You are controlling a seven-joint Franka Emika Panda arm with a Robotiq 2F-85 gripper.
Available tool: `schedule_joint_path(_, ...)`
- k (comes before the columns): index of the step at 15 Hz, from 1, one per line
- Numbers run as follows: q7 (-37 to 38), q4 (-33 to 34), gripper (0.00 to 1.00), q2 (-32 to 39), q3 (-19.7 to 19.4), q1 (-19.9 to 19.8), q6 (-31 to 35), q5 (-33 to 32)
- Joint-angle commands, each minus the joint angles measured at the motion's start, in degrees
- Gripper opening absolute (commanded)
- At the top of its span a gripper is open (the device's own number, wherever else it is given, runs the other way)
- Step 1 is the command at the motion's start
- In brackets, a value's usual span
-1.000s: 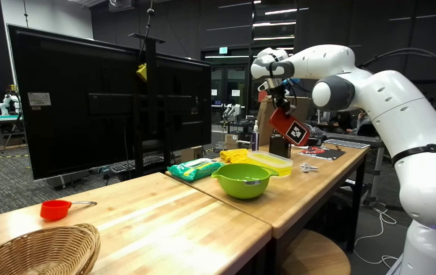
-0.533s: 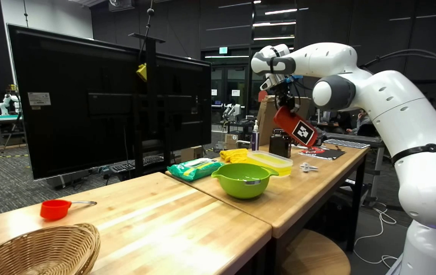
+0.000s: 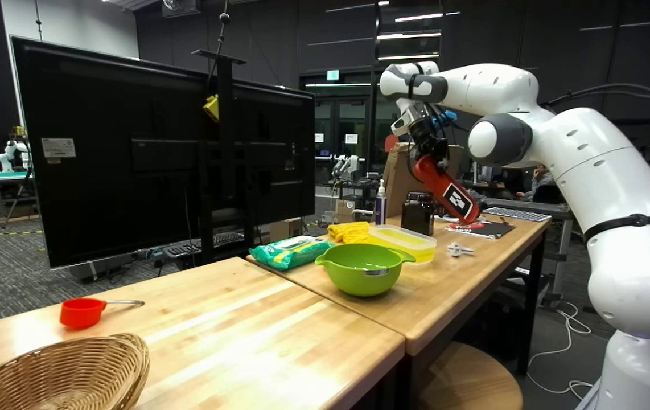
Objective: Put the lid on the yellow lunch box
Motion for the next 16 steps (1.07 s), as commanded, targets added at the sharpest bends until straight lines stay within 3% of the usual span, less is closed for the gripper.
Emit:
schedule_joint_path(1,-4.02,5.38,0.03,2.93,1.61,-1.96,-7.44,2.24)
schedule_joint_path(8,-7.33,10.10,0.03,7.25,1.79,-1.81,-17.82,0.15)
schedule_joint_path(16,-8.82,13.17,0.03,12.16,2.89,-0.24,-20.39,-0.40)
